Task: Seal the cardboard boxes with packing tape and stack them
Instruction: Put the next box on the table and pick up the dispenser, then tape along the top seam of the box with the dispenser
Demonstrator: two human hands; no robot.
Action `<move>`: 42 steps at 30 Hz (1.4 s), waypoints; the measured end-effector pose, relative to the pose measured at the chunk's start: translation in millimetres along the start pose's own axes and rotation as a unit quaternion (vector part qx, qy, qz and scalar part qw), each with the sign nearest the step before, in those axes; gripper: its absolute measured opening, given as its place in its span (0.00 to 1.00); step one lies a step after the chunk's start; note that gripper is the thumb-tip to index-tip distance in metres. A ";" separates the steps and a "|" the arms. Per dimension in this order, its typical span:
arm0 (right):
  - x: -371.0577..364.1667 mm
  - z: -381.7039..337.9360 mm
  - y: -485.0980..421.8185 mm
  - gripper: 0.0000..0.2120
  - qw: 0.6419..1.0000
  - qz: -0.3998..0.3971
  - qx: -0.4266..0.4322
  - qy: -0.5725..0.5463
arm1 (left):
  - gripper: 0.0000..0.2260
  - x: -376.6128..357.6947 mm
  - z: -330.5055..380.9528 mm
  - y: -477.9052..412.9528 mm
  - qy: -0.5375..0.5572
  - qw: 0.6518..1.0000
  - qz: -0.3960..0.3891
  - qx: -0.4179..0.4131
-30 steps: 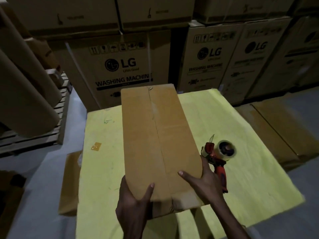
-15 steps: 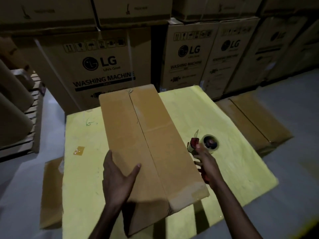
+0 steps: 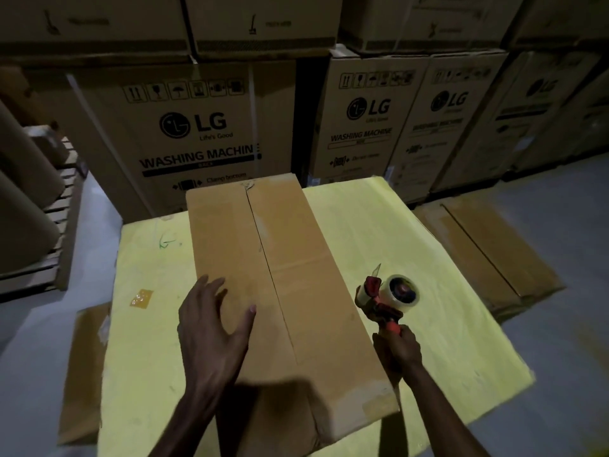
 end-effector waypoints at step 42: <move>-25.8 -240.0 258.4 0.24 0.838 0.137 0.469 0.242 | 0.11 -74.2 2.0 -7.8 0.606 0.679 -0.323 0.258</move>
Point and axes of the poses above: each hand's wrist, its own y-axis away from the middle knuckle, its own x-axis out of the back of the hand, z = x × y, the point moved 10 cm from there along -y, towards the middle knuckle, and after that the axes turned 14 degrees about -z, right-handed, at the moved point
